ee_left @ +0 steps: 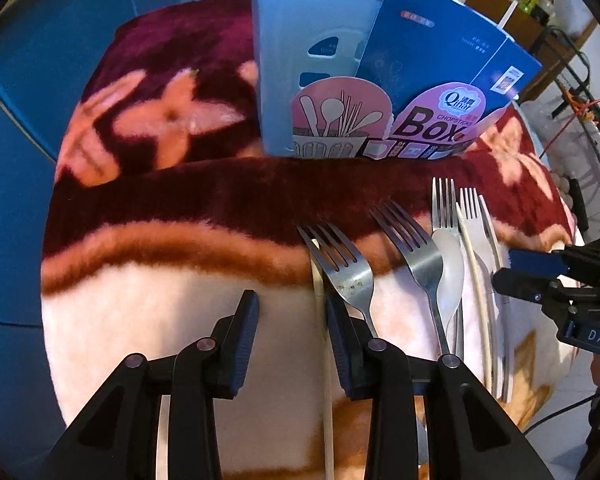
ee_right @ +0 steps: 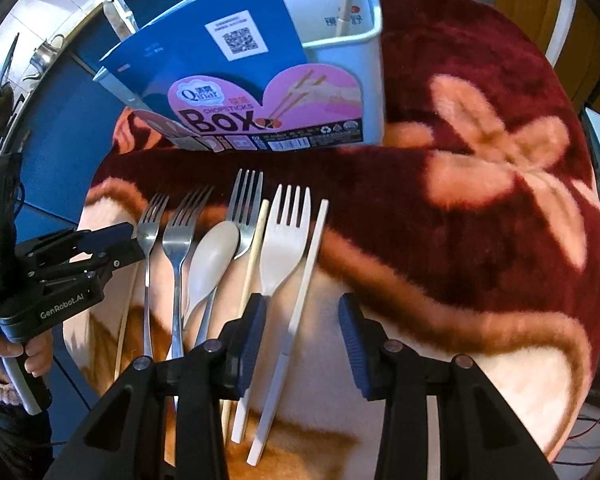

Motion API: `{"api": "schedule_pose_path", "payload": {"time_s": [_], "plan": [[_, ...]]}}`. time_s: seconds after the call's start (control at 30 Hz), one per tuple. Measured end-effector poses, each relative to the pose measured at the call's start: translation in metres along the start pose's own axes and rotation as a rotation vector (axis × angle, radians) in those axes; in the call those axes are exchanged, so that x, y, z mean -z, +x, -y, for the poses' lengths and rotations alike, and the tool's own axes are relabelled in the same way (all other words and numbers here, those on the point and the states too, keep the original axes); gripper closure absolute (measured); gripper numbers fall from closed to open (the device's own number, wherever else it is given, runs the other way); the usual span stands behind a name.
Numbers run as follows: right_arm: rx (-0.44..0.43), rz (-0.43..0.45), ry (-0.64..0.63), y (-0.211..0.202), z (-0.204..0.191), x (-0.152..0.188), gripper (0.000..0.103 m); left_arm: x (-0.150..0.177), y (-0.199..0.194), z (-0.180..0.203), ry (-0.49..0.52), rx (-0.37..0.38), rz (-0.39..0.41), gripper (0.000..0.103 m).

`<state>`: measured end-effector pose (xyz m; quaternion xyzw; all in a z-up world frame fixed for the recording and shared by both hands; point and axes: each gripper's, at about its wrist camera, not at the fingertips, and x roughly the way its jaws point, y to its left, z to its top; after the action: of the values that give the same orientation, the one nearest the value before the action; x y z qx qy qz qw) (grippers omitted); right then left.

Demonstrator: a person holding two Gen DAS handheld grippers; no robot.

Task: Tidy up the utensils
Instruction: 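Grasp a wooden chopstick with the left tool while the right tool grasps a white plastic knife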

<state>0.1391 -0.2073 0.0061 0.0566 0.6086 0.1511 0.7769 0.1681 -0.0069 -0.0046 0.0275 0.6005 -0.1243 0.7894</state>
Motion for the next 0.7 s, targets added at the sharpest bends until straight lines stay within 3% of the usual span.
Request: {"api": "schedule_pose_path", "payload": {"time_s": [0.13,0.23,0.3,0.57,0.7], "plan": [[-0.03,0.004,0.016,0.001,0.007,-0.005,0.073,-0.002,0.0,0.003,-0.009,0.008,0.011,0.08],[-0.041,0.015,0.022,0.0,0.011,-0.006,0.093,0.0,0.0,0.002,-0.008,0.033,0.02,0.093],[-0.04,0.018,0.022,0.001,0.013,-0.006,0.093,0.002,-0.001,-0.001,-0.025,0.056,0.021,0.098],[-0.055,0.061,0.03,-0.004,0.016,0.001,0.095,0.019,-0.012,-0.022,-0.087,0.082,0.08,0.099],[-0.088,0.102,0.046,-0.011,0.02,0.01,0.096,0.027,-0.028,-0.034,-0.116,0.085,0.175,0.099]]}}
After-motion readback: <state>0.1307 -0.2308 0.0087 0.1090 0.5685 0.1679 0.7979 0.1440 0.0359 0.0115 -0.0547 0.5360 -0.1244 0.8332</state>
